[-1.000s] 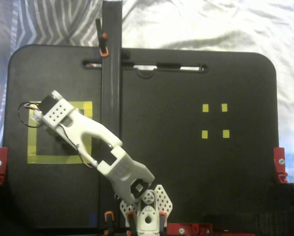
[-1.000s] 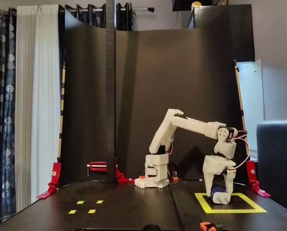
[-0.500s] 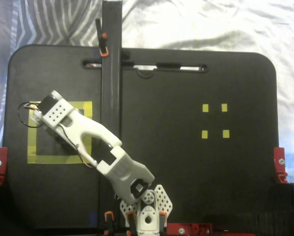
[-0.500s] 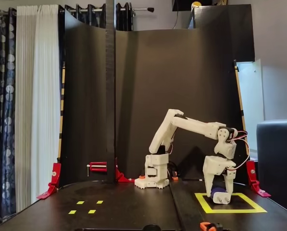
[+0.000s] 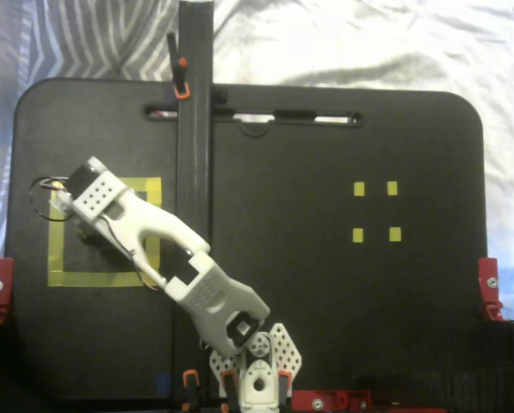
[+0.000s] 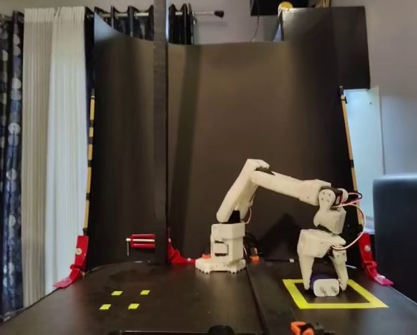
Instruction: Grasp a block and put it in the designated area.
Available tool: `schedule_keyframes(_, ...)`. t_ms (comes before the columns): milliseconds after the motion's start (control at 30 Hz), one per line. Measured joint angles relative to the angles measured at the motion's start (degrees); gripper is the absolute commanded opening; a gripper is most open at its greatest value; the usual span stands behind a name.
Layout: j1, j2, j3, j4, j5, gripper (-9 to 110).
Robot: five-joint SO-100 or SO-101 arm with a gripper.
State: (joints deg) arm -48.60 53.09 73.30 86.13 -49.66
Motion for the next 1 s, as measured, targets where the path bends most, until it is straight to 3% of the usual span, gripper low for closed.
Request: schedule_keyframes(1000,-0.62,7.12,-5.89,10.72,-0.88,34)
